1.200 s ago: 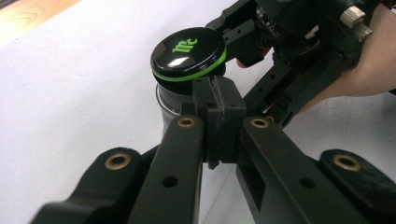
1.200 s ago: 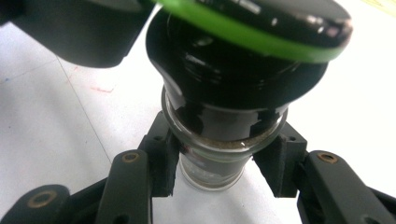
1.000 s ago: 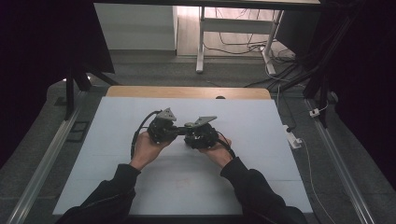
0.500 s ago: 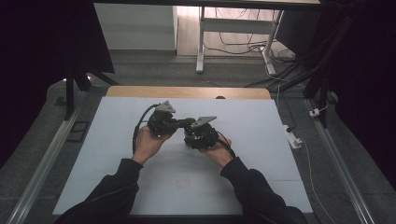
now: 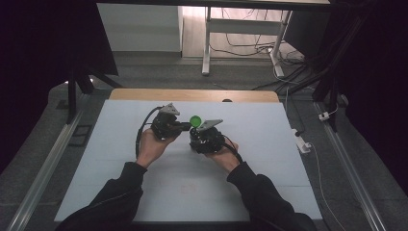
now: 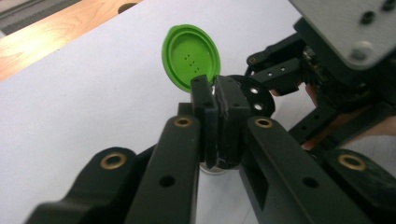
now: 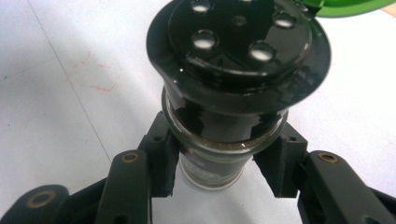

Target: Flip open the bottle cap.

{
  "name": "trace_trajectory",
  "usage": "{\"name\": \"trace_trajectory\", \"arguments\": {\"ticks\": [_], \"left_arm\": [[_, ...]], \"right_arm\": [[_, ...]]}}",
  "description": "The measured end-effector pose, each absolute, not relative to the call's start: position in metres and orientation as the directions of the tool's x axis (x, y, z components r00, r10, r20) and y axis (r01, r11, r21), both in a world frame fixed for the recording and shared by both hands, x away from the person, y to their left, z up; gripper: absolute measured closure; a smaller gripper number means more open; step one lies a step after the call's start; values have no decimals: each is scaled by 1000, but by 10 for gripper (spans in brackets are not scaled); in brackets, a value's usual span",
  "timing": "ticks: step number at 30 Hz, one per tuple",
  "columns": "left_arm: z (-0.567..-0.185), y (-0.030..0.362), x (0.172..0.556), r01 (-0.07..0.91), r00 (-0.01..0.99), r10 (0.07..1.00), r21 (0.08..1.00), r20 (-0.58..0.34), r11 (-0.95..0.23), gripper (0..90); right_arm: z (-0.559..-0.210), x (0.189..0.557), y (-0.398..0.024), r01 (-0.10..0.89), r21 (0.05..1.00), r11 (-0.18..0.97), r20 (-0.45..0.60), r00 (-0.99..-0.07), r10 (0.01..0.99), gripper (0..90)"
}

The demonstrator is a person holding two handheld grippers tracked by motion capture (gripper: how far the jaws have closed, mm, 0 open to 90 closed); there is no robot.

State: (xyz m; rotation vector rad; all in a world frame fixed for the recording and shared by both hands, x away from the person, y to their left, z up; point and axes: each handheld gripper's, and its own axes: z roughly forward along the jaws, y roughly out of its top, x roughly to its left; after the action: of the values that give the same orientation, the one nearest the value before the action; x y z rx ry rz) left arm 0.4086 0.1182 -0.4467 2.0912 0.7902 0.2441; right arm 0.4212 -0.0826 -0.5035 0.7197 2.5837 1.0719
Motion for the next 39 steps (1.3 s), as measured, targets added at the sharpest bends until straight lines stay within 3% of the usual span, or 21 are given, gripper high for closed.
{"name": "trace_trajectory", "arguments": {"ticks": [12,27,39], "left_arm": [[-443,129,395,451,779,618,784,-111,-427,667],[-443,140,379,470,774,619,776,-133,-421,431],[-444,146,365,497,767,615,776,-184,-388,187]], "right_arm": [[-496,420,-89,385,728,567,16,-836,548,310],[-488,409,-95,379,740,556,17,-837,547,233],[-480,394,-104,384,749,540,46,-843,536,186]]}}
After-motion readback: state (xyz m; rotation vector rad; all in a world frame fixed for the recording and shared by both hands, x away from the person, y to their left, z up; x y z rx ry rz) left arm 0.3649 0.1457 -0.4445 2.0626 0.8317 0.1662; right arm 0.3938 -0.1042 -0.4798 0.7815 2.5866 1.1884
